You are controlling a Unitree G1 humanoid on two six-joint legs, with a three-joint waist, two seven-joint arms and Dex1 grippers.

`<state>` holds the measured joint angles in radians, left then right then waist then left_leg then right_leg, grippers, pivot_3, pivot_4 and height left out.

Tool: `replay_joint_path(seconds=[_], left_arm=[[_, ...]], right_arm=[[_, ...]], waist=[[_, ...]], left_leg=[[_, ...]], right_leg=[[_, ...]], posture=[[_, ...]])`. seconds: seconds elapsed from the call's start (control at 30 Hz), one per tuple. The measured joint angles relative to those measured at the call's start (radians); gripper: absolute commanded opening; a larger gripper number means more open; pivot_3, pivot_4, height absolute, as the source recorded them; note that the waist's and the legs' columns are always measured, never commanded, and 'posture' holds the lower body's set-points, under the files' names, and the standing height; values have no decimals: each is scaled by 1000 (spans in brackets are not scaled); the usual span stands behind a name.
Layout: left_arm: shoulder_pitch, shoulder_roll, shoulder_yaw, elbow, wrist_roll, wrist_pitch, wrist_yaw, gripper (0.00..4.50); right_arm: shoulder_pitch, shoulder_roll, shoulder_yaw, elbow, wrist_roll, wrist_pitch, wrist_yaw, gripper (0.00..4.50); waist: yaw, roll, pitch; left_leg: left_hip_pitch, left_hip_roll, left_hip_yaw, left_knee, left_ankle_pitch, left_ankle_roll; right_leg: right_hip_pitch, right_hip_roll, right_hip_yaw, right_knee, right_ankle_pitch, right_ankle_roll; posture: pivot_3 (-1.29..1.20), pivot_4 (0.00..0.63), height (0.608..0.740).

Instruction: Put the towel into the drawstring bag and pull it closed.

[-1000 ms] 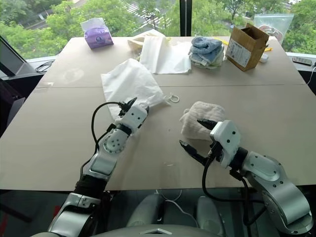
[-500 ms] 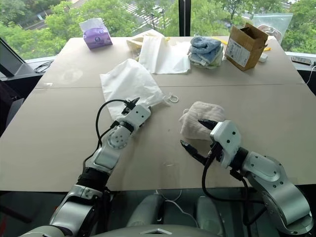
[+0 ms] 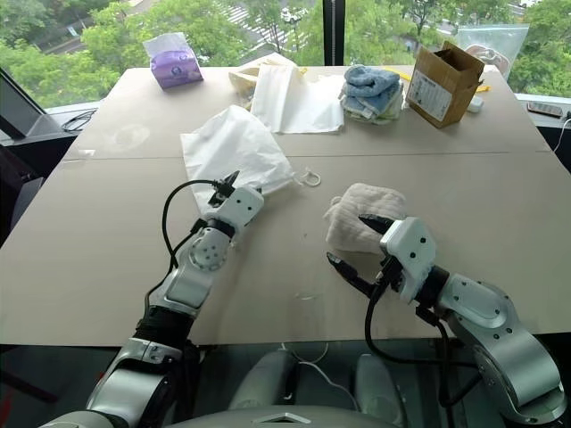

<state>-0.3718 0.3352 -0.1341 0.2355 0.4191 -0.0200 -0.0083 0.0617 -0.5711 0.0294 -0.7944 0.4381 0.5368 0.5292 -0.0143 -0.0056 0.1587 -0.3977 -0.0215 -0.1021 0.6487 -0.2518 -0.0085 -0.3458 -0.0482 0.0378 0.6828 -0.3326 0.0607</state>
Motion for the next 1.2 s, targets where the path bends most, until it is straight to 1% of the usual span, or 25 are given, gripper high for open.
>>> replay_joint_path(seconds=[0.33, 0.5, 0.7, 0.9, 0.93, 0.97, 1.0, 1.07, 1.1, 1.2], left_arm=[[83, 11, 52, -95, 20, 77, 55, 2781], [82, 26, 84, -96, 20, 91, 70, 2781], [51, 79, 93, -12, 11, 74, 64, 2781], [3, 131, 93, 97, -5, 16, 20, 2781], [-7, 136, 92, 110, -11, 5, 8, 2212], [-19, 143, 89, 123, -16, -12, -10, 1922], [-29, 151, 89, 129, -21, -24, -22, 1470], [-49, 164, 85, 129, -32, -46, -64, 363], [-57, 167, 85, 124, -35, -48, -86, 38], [-70, 178, 78, 86, -60, -22, -178, 38]], right_arm=[[-1, 0, 0, 0, 0, -4, 2, 4500], [-1, 2, 1, 0, -2, -4, 2, 4500], [-4, 9, 4, 0, -9, -6, 1, 4500], [-10, 19, 11, 5, -24, -16, 1, 4500], [-10, 20, 11, 8, -27, -16, 2, 4500], [-11, 21, 11, 11, -29, -17, 3, 4500], [-12, 21, 11, 12, -31, -17, 3, 4500], [-15, 25, 12, 12, -34, -18, 4, 4500], [-17, 27, 13, 12, -35, -18, 4, 4500], [-19, 30, 14, 12, -37, -19, 4, 4500]], waist=[[1, 0, 0], [1, 0, 0], [0, 0, 0], [1, 0, 0], [1, 0, 0], [1, 0, 0], [1, 0, 0], [2, 0, 0], [1, 0, 0], [0, 0, 0]], left_leg=[[0, 1, 0, 0, 0, 0], [0, 0, 0, 0, 0, 0], [0, 0, 0, 0, 0, 0], [0, 0, -1, 0, 0, 0], [0, 0, -1, 0, 0, 0], [0, 0, -1, 1, 0, 0], [0, 0, -1, 1, 0, 0], [0, 0, -1, 1, 0, 0], [0, 0, -1, 1, 0, 0], [0, 0, -1, 1, 0, 0]], right_leg=[[0, 0, 0, 0, 0, 0], [0, 0, 0, 1, 0, 0], [0, 0, 0, 1, 0, 0], [0, -1, -1, 2, 0, 0], [0, -1, -1, 2, 0, 0], [0, -1, -1, 2, 0, 0], [0, -1, -1, 2, 0, 0], [0, -1, -1, 2, 0, 0], [0, -1, -1, 2, 0, 0], [0, -1, -1, 2, 0, 0]], posture=[[0, 150, 740], [0, 150, 740], [0, 150, 740], [0, 150, 740], [0, 150, 740], [0, 150, 740], [0, 150, 740], [0, 150, 740], [0, 150, 740], [0, 150, 740]])
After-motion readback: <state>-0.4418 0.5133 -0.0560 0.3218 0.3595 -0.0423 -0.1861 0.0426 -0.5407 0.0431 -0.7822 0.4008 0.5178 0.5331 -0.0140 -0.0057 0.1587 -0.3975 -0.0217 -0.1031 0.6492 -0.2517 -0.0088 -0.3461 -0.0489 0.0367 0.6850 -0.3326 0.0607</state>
